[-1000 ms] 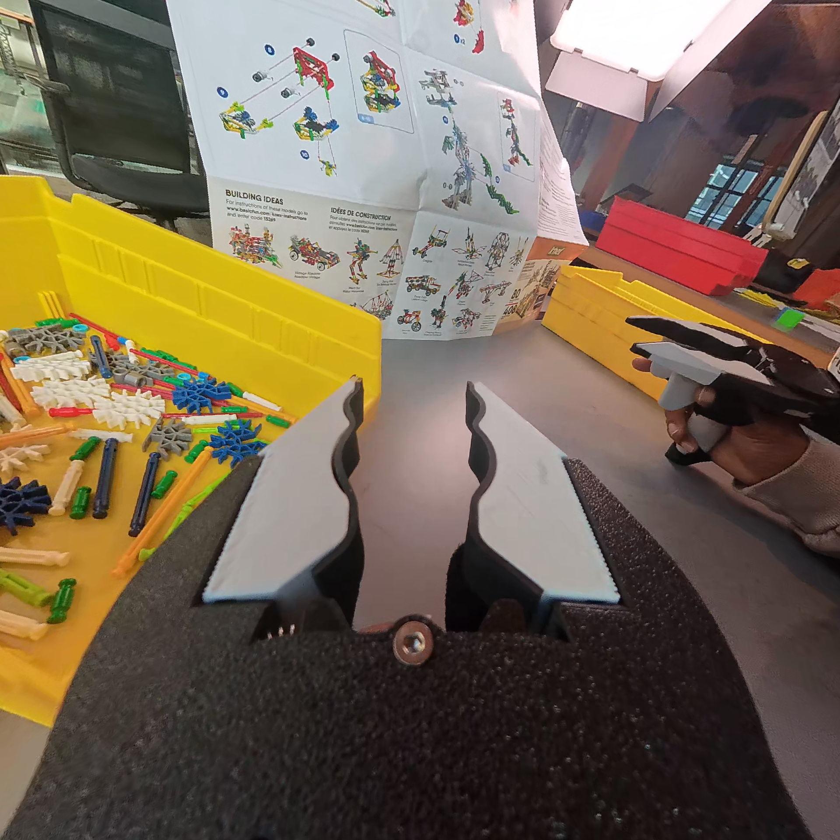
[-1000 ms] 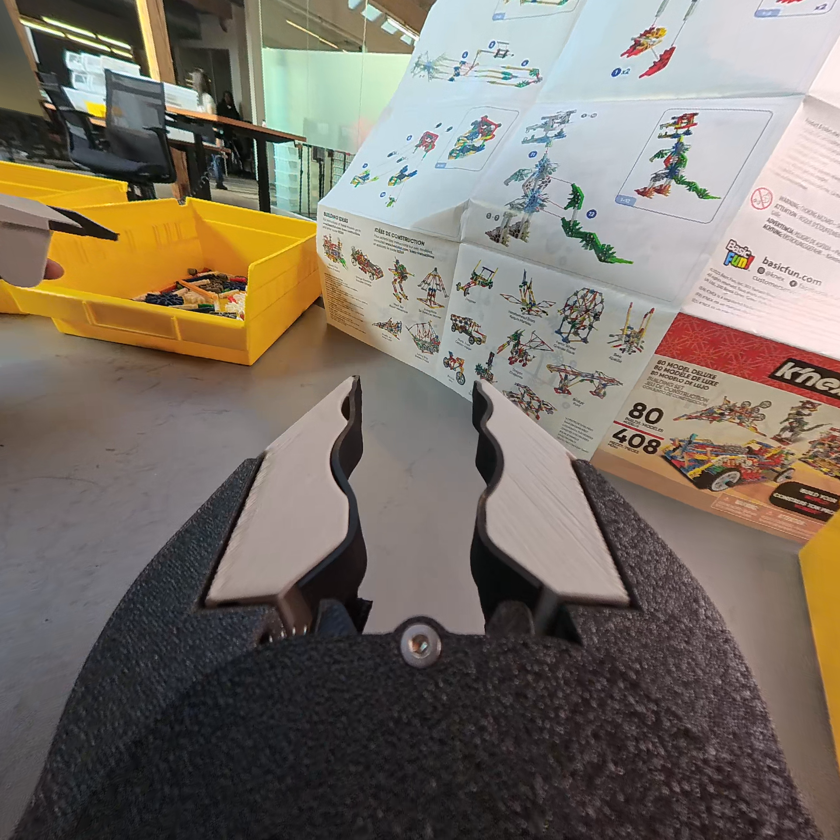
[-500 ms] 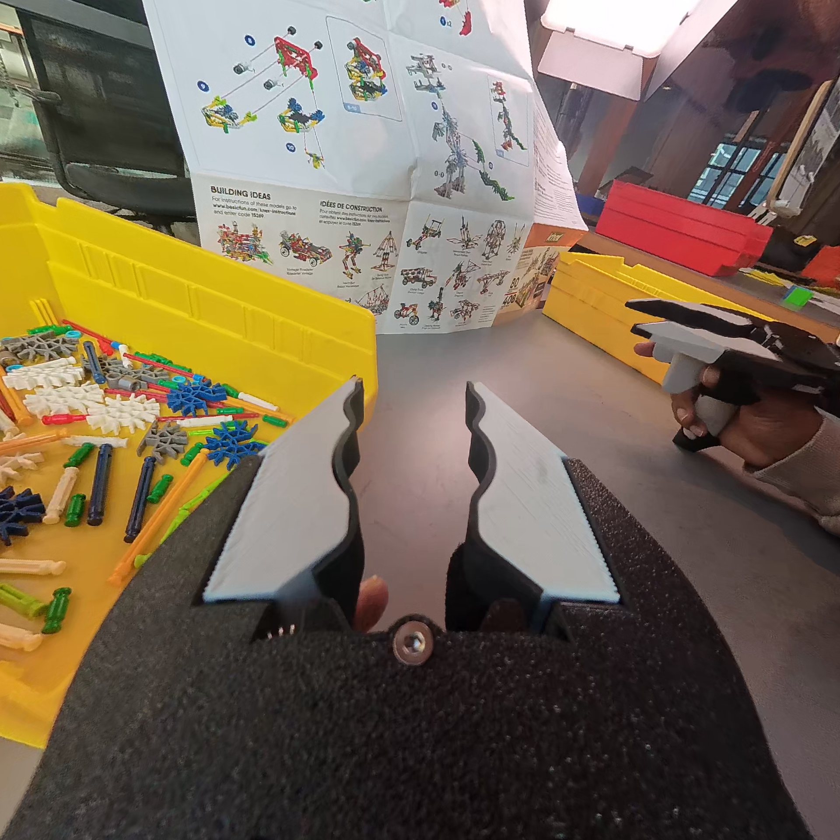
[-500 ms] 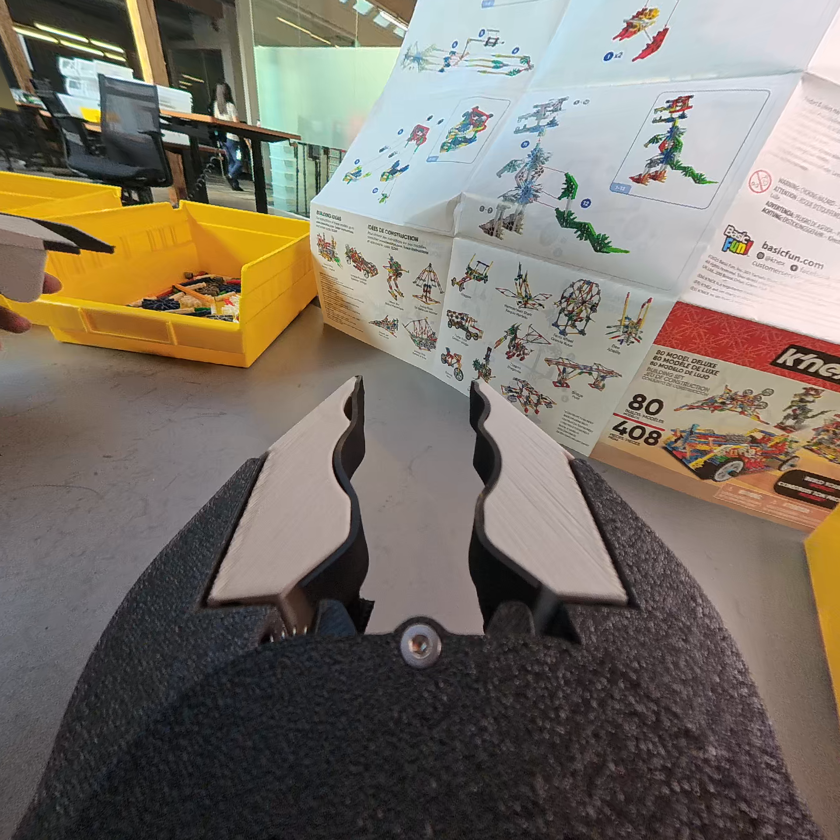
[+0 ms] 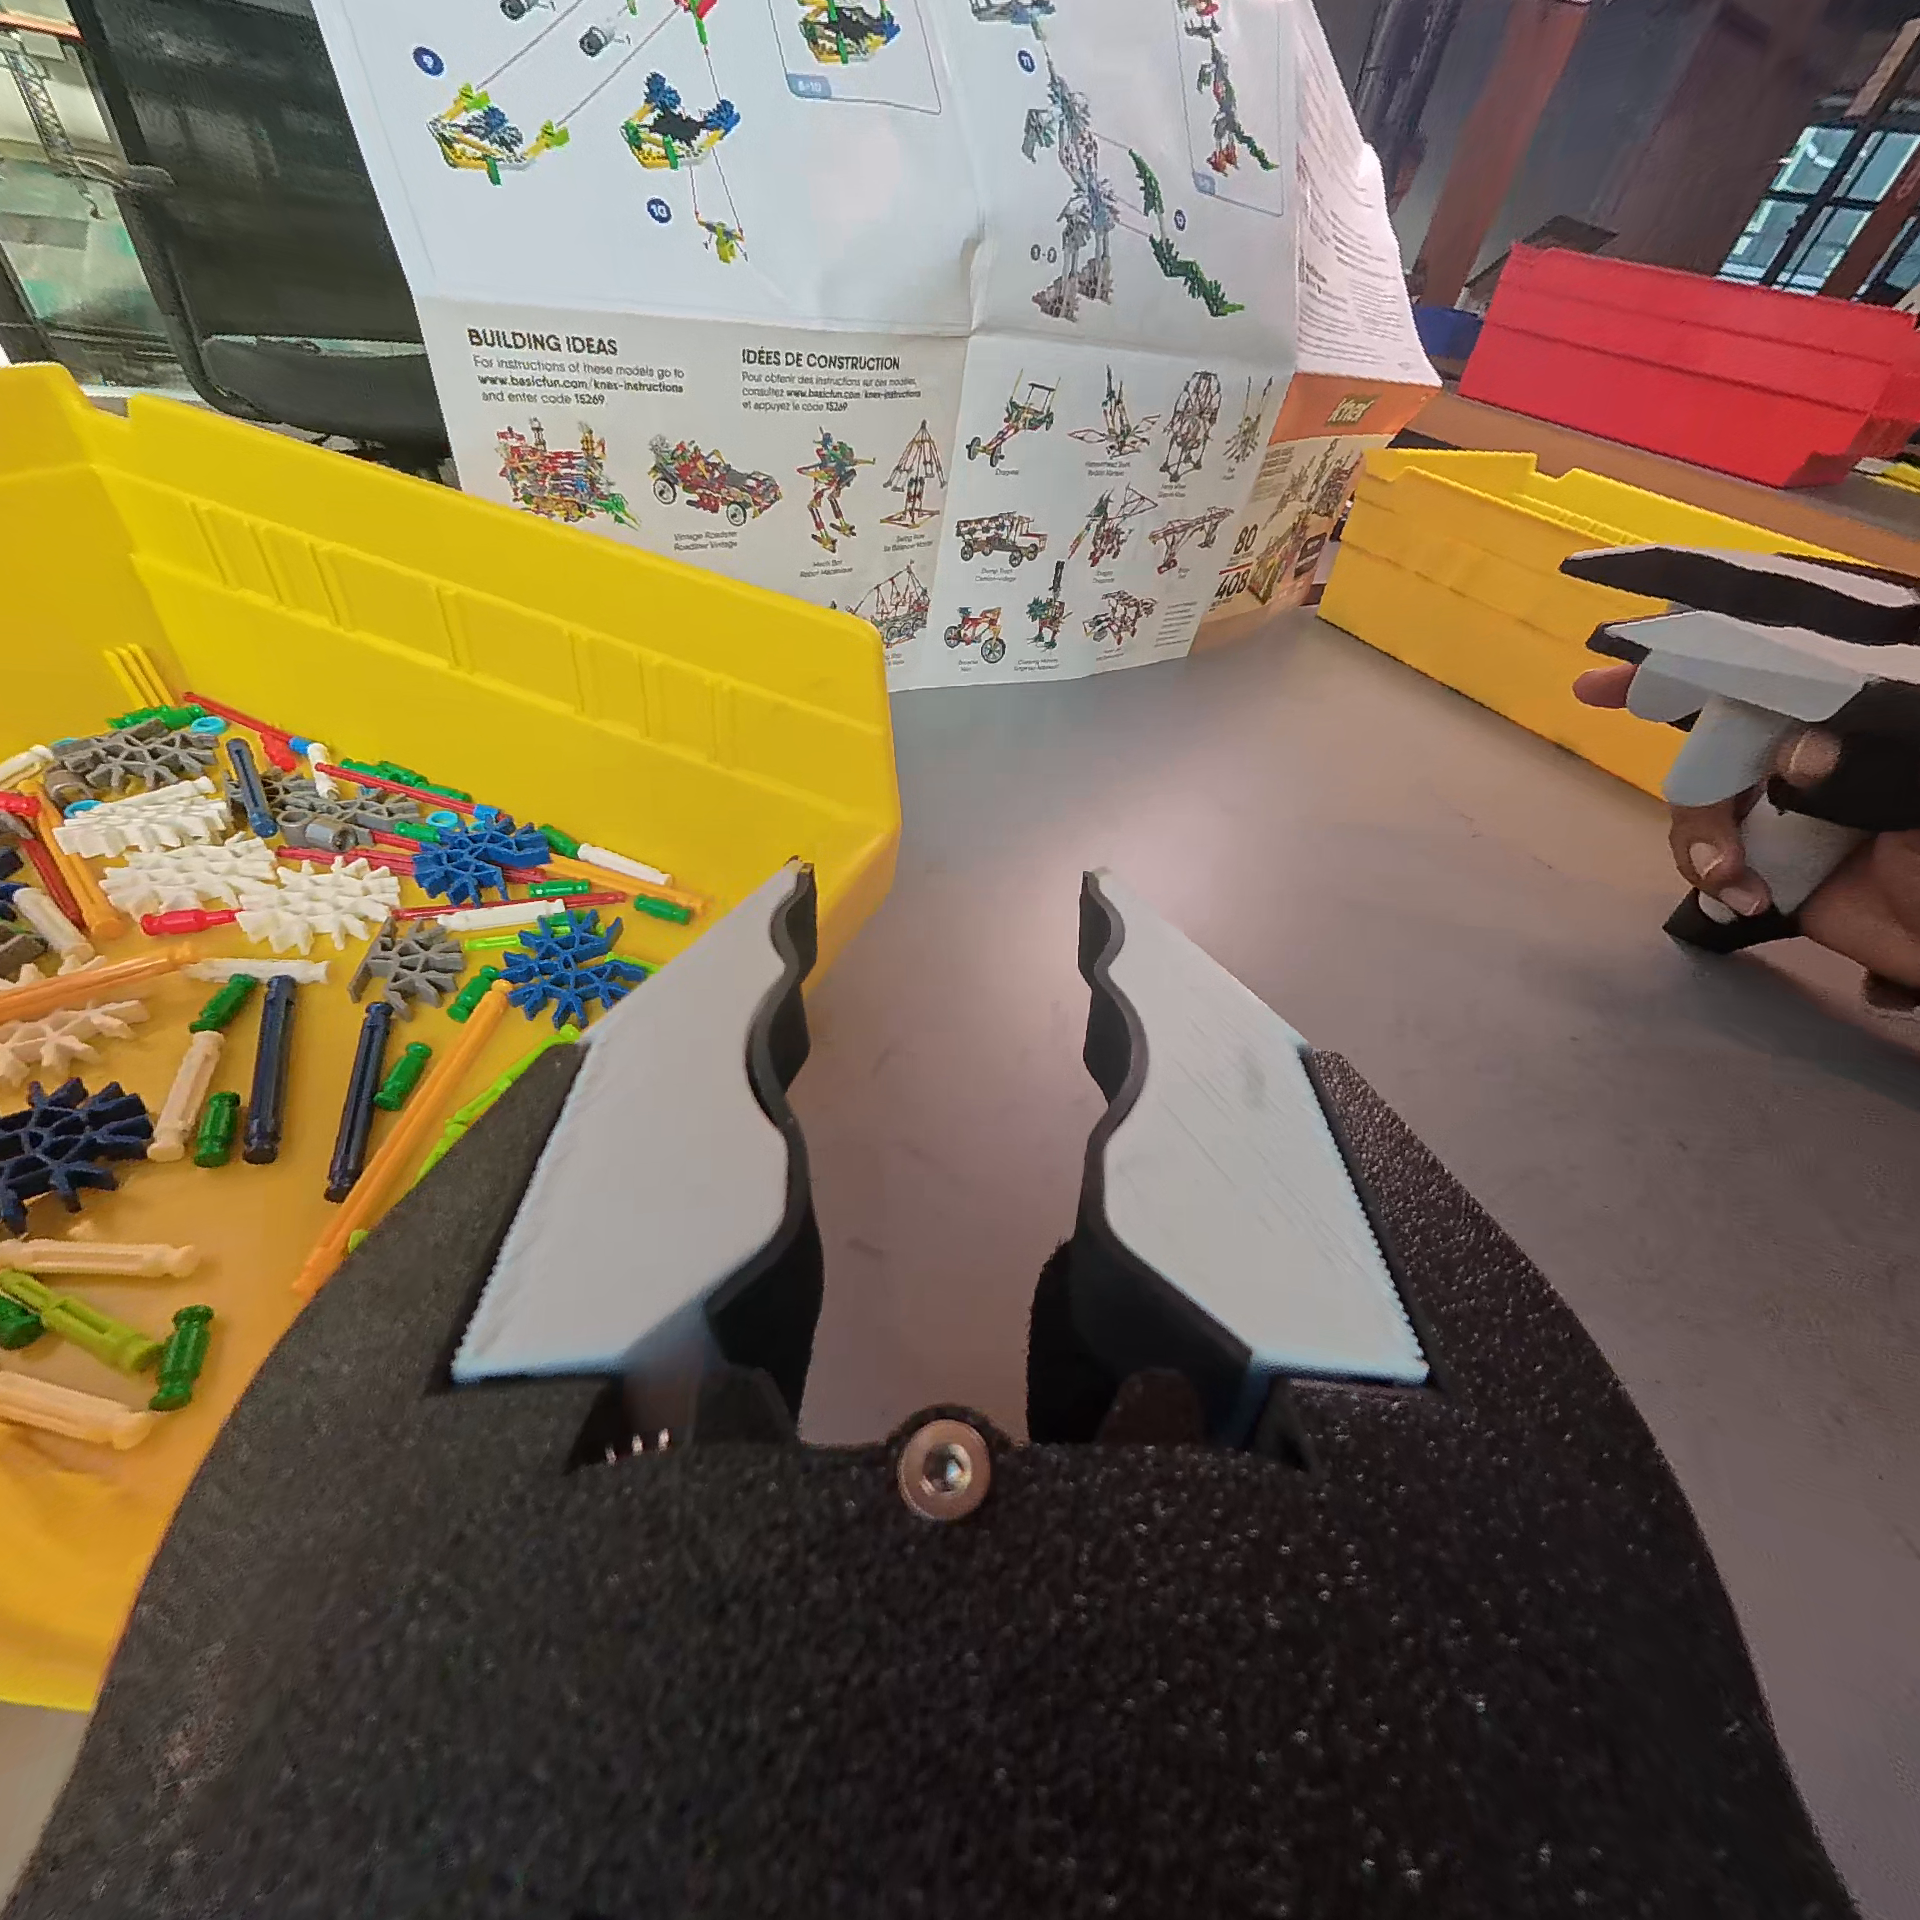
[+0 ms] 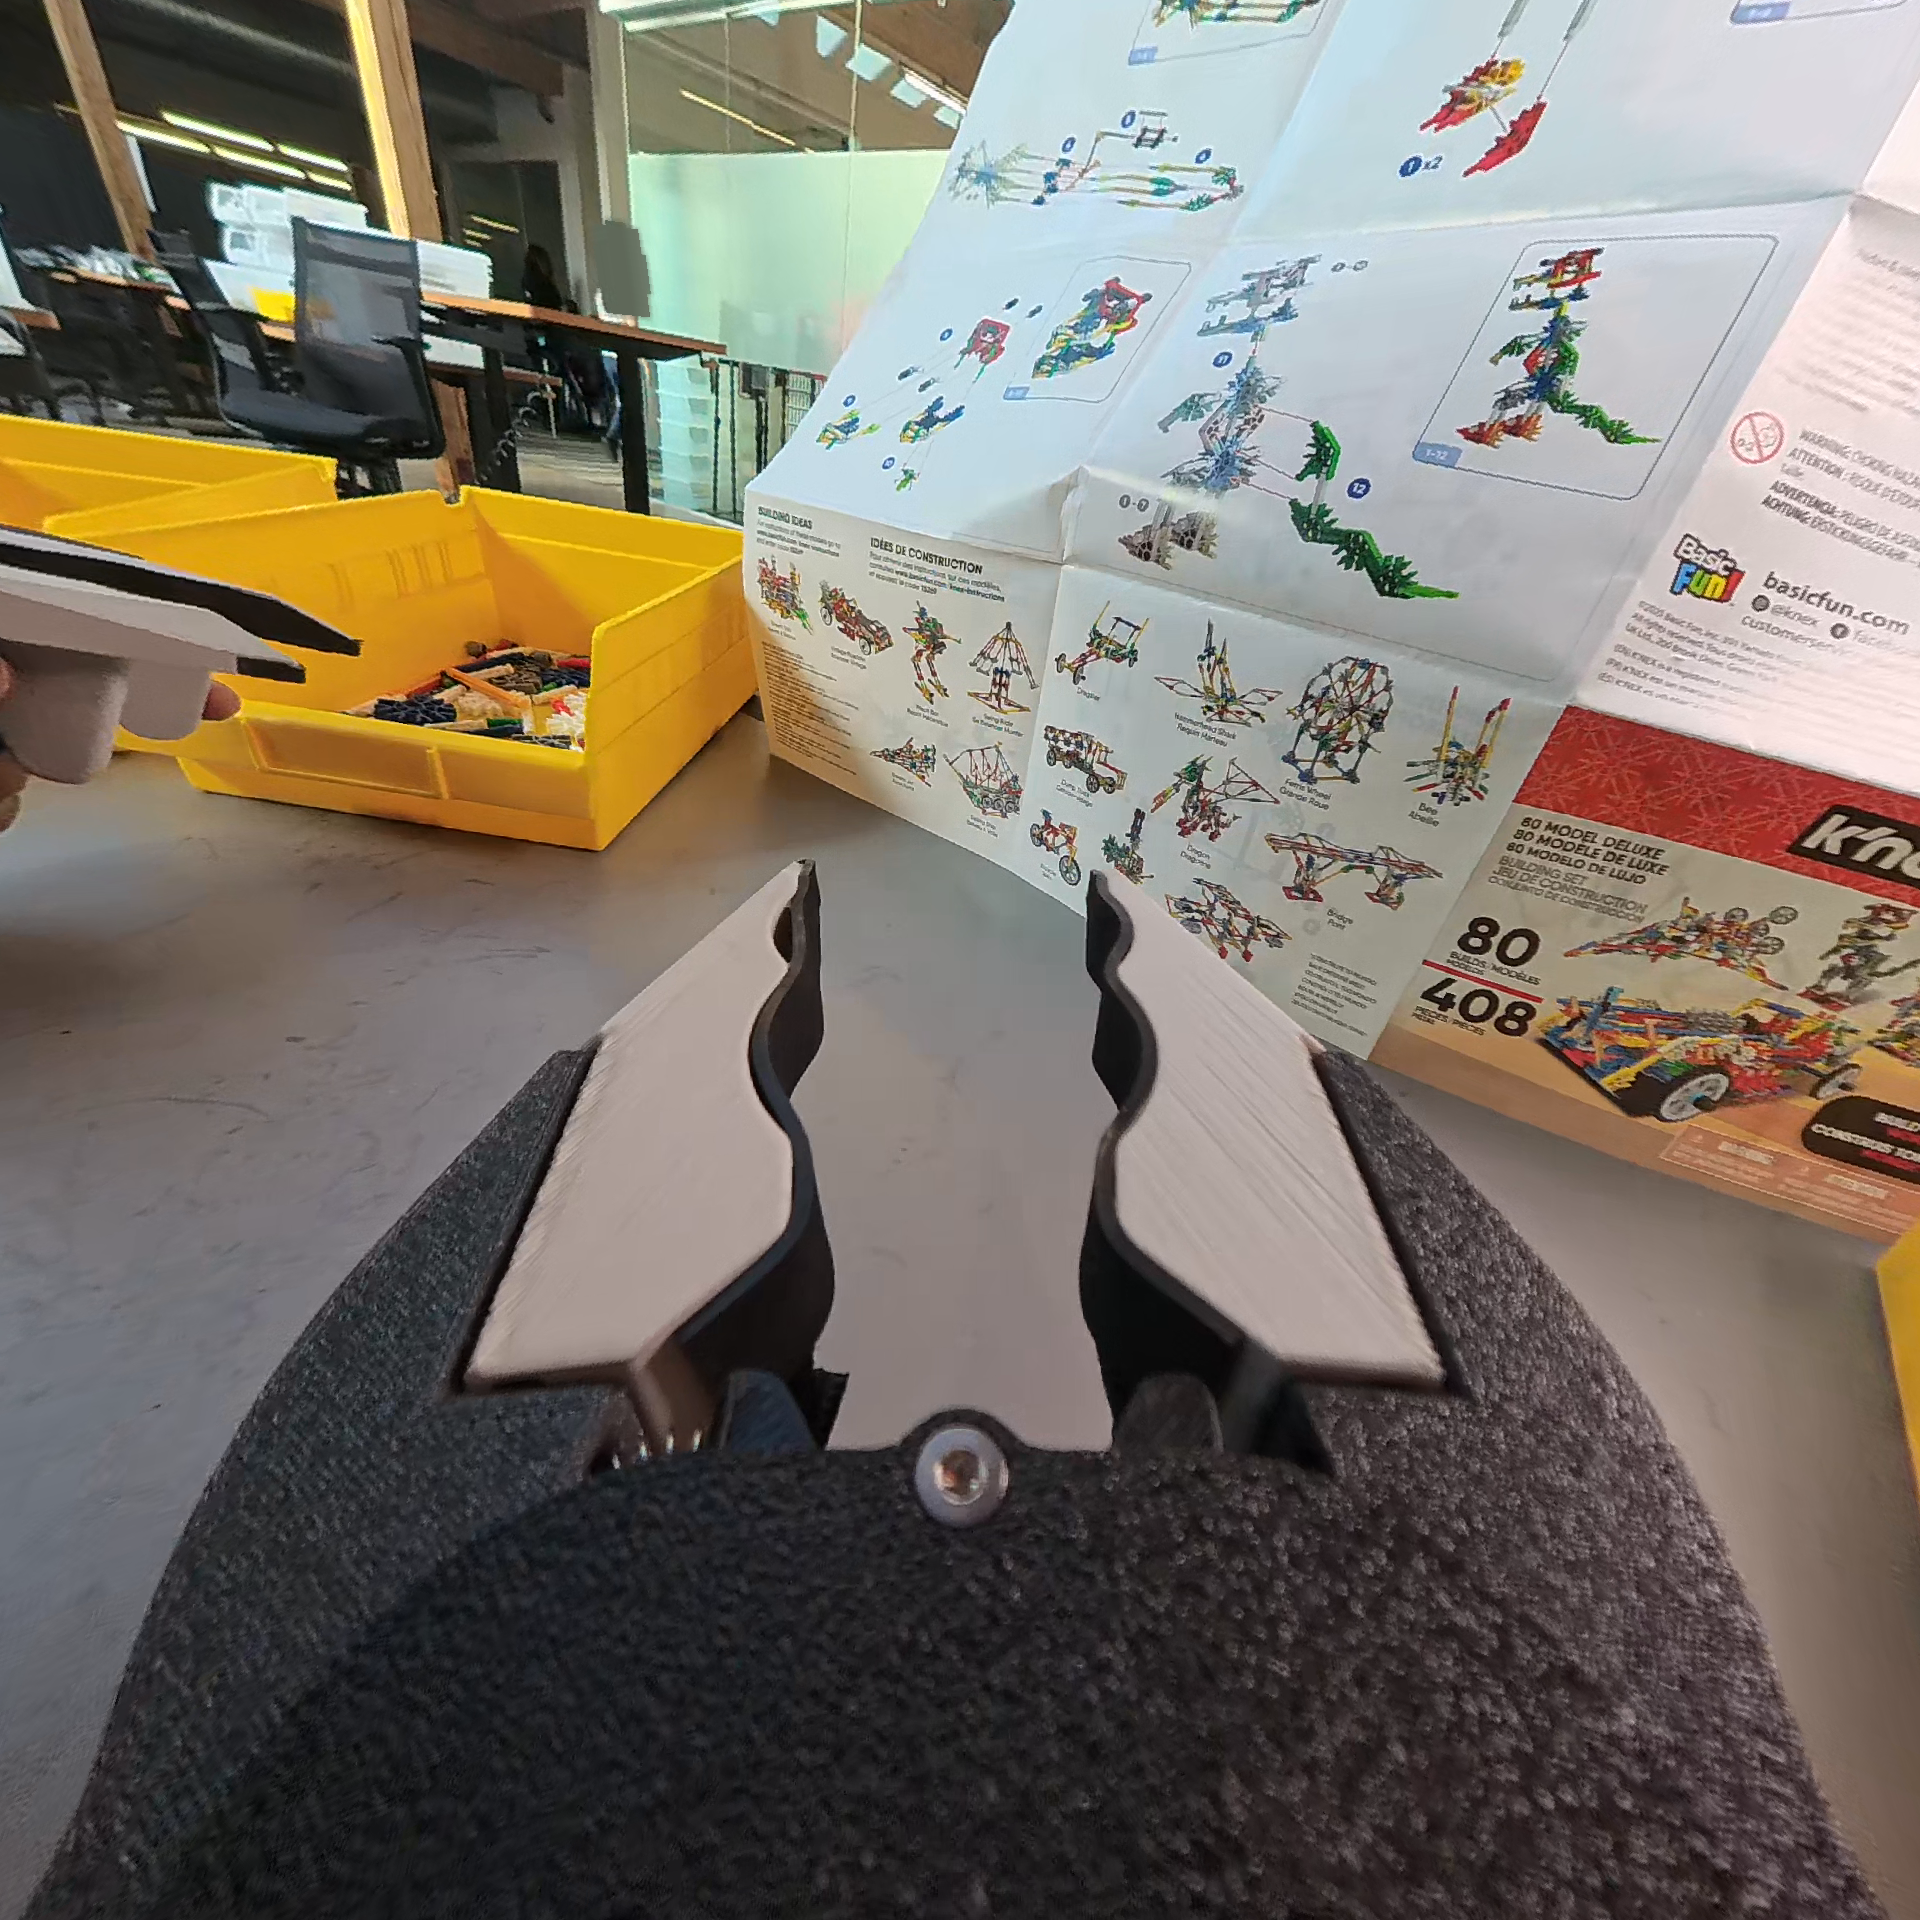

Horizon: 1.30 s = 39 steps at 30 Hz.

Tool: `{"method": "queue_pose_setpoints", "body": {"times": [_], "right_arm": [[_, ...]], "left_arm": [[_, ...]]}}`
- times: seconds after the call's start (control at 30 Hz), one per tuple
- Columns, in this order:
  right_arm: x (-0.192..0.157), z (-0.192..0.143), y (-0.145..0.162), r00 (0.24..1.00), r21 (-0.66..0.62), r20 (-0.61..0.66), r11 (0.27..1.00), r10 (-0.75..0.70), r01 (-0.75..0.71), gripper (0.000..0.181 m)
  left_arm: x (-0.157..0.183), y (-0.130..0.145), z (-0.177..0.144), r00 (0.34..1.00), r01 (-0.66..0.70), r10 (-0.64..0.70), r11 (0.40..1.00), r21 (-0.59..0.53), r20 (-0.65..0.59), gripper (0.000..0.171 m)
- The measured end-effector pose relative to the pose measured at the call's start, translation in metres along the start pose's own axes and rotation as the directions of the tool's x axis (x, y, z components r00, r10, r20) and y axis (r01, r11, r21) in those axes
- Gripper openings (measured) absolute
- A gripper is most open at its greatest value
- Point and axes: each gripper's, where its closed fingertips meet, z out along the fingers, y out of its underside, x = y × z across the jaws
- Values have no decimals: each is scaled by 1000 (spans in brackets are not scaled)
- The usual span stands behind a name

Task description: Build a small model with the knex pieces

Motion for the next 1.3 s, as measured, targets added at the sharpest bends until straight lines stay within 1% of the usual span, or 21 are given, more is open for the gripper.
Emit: {"method": "queue_pose_setpoints", "body": {"times": [0.17,0.3,0.4,0.47,0.57,0.73,0.83,0.97,1.07,1.17,1.23,1.3], "right_arm": [[7,-6,-2,999,12,-18,999,52,-52,50],[18,-10,-2,994,19,-53,995,101,-100,51],[23,-13,-2,990,16,-73,993,119,-118,51],[24,-14,-2,990,14,-82,994,113,-112,51],[23,-15,-6,991,20,-86,995,98,-97,51],[24,-17,-10,993,23,-104,998,55,-53,51],[27,-19,-8,992,12,-119,999,43,-42,51],[27,-20,-8,992,10,-119,999,45,-44,51],[25,-20,-10,993,10,-115,999,42,-41,52],[22,-23,-18,994,26,-105,999,41,-39,55],[24,-25,-23,993,36,-108,999,42,-38,56],[27,-26,-23,993,39,-107,998,57,-54,56]], "left_arm": [[0,-1,0,999,-37,37,999,2,14,50],[0,-4,-2,999,-42,42,999,11,19,50],[4,-8,-4,1000,-15,15,999,29,-17,51],[6,-11,-6,999,-5,7,999,47,-39,54],[5,-15,-8,999,-15,18,998,66,-37,54],[4,-13,-7,998,-62,63,997,52,-9,53],[5,-8,-5,998,-55,56,998,33,-18,49],[3,-11,-6,999,-31,33,998,48,-29,43],[-5,-27,-16,1000,-29,29,995,95,7,40],[-29,-61,-43,994,-61,45,985,160,103,38],[-57,-88,-73,977,-95,54,976,195,205,38],[-95,-107,-107,950,-99,42,980,171,308,36]]}}
